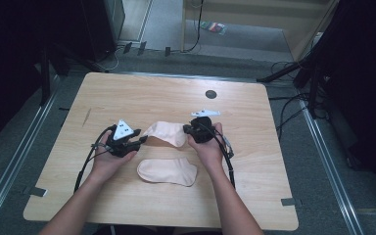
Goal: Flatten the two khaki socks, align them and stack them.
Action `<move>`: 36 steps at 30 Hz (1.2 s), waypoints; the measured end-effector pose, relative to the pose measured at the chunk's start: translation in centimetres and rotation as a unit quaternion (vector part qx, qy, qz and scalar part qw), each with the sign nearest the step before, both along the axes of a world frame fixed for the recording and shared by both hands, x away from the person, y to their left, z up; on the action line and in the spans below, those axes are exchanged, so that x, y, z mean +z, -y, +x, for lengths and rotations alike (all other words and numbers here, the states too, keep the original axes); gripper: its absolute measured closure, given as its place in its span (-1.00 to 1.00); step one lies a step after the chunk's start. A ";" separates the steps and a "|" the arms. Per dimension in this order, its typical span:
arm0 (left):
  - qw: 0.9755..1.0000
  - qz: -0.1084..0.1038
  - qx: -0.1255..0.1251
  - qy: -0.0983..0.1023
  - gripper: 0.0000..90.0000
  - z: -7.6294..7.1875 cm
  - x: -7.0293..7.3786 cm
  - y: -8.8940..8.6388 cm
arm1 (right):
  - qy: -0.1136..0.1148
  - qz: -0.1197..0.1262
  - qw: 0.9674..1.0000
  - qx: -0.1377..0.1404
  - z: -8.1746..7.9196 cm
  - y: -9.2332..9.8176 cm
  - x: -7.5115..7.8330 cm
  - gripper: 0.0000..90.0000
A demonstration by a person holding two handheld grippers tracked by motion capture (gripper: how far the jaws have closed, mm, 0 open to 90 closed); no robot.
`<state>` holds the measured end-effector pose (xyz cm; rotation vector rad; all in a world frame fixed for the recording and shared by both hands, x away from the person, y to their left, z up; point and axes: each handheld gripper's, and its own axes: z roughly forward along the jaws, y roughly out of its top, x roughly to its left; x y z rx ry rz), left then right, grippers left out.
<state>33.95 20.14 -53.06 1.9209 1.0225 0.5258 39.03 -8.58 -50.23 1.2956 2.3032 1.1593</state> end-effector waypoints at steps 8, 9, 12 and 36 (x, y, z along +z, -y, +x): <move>0.987 -0.126 0.069 -0.069 0.16 2.4 -1.1 -2.7 | 0.042 -0.032 0.997 -0.057 0.3 2.1 -0.7 0.49; 0.986 -0.127 0.073 -0.078 0.16 2.6 -1.3 -2.7 | 0.045 -0.017 0.997 -0.068 0.2 2.5 -0.6 0.44; 0.985 -0.120 0.064 -0.108 0.24 3.5 -1.7 -1.7 | 0.038 0.014 0.995 -0.088 -0.3 3.3 -0.7 0.37; 0.990 -0.045 0.070 -0.110 1.00 2.8 -1.1 -0.3 | -0.032 0.041 0.992 -0.112 -0.6 5.3 -3.5 1.00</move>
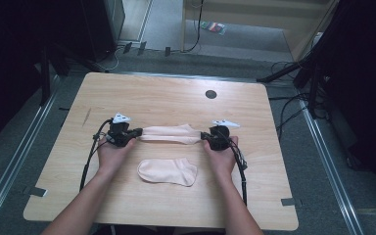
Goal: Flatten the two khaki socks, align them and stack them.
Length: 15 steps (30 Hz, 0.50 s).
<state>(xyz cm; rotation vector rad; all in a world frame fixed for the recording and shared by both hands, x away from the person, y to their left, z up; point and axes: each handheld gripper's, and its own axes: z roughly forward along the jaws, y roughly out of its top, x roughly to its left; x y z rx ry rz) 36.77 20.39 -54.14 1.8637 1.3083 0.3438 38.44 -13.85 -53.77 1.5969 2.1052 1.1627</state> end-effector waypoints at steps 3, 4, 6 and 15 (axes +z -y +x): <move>0.999 -0.020 -0.034 -0.013 1.00 -0.3 -0.1 0.3 | 0.001 -0.003 1.000 -0.001 -0.1 0.1 -0.2 1.00; 0.999 -0.019 -0.040 -0.001 1.00 -0.6 0.0 0.7 | 0.004 0.001 1.000 0.004 -0.1 0.0 -0.3 0.99; 0.997 -0.053 -0.046 0.009 0.60 -0.8 0.2 0.8 | 0.020 0.010 0.999 0.030 -0.2 -0.4 -0.3 0.67; 0.994 -0.106 0.001 0.011 0.22 0.0 0.4 -0.3 | 0.038 0.060 0.997 0.000 -0.1 0.9 1.3 0.35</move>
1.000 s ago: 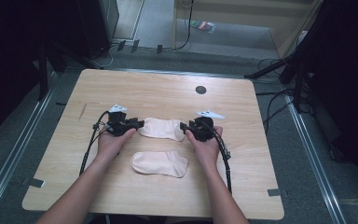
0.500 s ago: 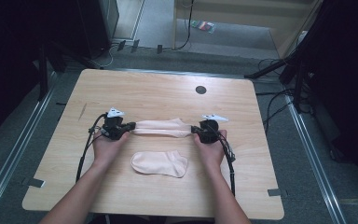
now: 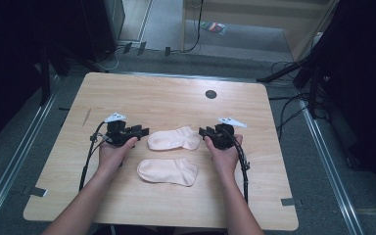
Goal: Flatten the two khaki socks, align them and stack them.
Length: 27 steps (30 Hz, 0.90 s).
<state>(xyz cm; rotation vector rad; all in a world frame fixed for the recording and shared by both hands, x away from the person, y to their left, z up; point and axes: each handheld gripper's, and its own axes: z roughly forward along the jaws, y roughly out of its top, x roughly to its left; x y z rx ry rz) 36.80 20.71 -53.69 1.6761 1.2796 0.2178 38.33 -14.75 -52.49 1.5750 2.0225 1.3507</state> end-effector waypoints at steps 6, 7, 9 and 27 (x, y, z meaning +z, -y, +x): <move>0.999 0.032 -0.028 -0.013 0.26 -0.1 -0.5 1.5 | -0.019 -0.019 1.000 0.010 0.3 -0.7 -0.8 0.20; 0.998 0.044 -0.035 -0.017 0.27 -0.2 -0.5 1.9 | -0.021 -0.025 0.999 0.009 0.5 -0.9 -1.2 0.17; 0.997 0.062 -0.035 -0.019 0.29 -0.3 -0.6 2.4 | -0.024 -0.032 0.999 0.008 0.6 -1.2 -1.5 0.18; 0.994 0.100 -0.027 -0.028 0.99 -0.7 -0.3 2.9 | -0.011 -0.076 0.996 0.046 -0.1 -2.5 -1.6 0.95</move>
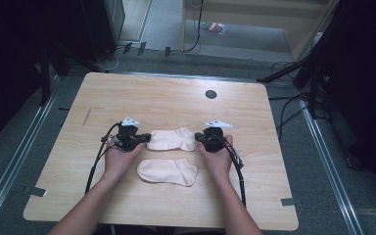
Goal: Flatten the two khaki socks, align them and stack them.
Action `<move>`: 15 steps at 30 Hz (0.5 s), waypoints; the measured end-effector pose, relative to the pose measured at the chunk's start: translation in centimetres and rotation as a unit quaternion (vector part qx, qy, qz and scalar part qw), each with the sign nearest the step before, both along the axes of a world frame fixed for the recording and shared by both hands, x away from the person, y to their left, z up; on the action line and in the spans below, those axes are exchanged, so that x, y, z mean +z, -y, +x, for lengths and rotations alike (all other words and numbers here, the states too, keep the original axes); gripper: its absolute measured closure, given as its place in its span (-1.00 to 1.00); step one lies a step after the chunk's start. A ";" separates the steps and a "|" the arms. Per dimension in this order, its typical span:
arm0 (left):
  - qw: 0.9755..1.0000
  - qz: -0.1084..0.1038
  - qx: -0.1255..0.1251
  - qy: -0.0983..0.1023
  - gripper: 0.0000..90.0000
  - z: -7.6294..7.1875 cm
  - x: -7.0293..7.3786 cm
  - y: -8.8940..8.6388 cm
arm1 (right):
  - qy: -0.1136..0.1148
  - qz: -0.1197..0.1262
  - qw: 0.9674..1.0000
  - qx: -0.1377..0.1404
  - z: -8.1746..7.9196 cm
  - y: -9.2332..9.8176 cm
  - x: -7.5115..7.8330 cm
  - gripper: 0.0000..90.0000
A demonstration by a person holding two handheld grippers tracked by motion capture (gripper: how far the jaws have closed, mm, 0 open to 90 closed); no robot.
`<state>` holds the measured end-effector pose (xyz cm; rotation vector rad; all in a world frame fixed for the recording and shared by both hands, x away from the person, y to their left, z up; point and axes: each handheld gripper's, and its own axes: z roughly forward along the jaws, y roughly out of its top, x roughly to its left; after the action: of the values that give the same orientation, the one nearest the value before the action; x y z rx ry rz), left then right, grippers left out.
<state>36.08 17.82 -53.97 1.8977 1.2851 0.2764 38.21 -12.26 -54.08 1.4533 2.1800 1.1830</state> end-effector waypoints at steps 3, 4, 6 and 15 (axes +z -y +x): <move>1.000 -0.011 -0.003 0.006 0.99 -0.2 0.6 -0.5 | 0.005 0.007 1.000 0.005 -0.5 0.1 0.6 0.95; 1.000 -0.014 -0.005 0.008 0.99 -0.3 0.7 -0.6 | 0.008 0.009 1.000 0.005 -0.6 0.1 0.9 0.95; 1.000 -0.020 -0.007 0.015 0.99 -0.6 1.2 -0.9 | 0.016 0.015 1.000 0.007 -1.0 0.2 1.5 0.95; 0.998 -0.040 -0.020 0.033 0.99 -2.1 3.0 -1.8 | 0.034 0.033 0.999 0.015 -3.1 0.6 3.9 0.95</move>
<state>34.02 19.67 -50.94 1.8296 1.1955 0.2601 35.14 -12.83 -50.21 1.3899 2.1442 1.3063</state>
